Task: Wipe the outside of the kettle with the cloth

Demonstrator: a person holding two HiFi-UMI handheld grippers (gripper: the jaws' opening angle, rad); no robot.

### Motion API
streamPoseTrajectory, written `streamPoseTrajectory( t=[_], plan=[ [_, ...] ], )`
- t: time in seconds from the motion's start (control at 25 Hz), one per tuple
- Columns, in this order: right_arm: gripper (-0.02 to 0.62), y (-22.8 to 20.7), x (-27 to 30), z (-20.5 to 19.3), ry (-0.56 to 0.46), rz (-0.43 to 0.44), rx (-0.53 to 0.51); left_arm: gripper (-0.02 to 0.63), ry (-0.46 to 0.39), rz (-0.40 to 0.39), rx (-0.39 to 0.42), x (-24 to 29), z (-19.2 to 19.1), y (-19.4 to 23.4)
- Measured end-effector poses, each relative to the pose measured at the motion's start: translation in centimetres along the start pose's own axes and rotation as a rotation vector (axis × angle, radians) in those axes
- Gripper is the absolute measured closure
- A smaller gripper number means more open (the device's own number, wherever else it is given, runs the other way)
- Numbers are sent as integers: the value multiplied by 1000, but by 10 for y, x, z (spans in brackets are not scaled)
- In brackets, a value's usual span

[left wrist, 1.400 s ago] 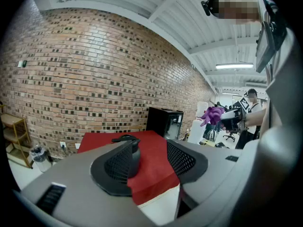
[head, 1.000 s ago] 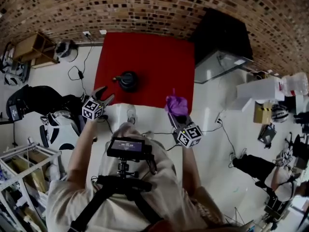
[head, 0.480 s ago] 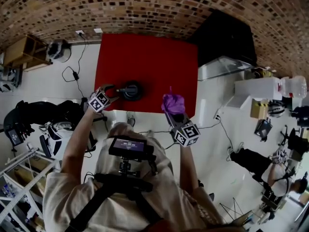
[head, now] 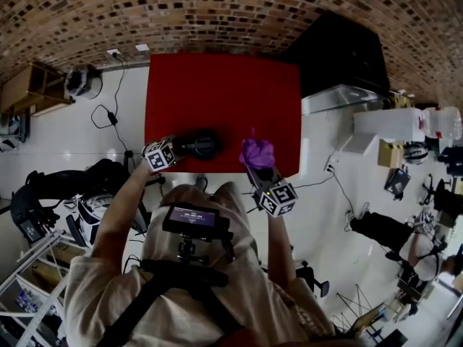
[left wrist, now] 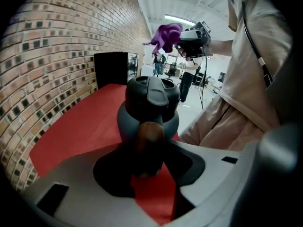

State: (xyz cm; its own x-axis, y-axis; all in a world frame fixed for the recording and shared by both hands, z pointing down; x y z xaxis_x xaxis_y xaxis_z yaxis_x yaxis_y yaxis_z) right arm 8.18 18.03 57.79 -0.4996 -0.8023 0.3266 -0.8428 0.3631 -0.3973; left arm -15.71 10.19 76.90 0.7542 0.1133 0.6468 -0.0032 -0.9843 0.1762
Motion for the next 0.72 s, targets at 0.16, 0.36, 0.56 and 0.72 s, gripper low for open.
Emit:
streamPoseTrajectory(
  t=[0.16,0.36,0.56,0.72],
  plan=[
    [488,-1,10,7,1,5,-1,500,36,-11,27,-2,0,-3],
    [488,-13,14,14,7,20,3,506,11,24,-54,2,2,1],
    [488,-28,22,22,31,63,12,508,-108,81,-311,-5,20,10],
    [488,-39,31,29,80,114,-17,514,-282,170,-562,-14,29,22]
  ],
)
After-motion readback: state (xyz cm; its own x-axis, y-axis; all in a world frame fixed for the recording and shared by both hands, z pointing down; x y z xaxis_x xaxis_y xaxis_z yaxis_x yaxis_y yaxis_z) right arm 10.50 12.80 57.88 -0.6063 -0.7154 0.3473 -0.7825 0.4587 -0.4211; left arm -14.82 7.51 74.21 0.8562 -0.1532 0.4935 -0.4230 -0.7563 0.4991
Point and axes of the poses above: the fingertips, and each gripper's own axes: x forward along the fingers, y to its left, z out of its top, the point moved 4 cm from there along -x, backward along the fingers, and after that the axes turned 8 degrees about -y, right-handed, at the moved point
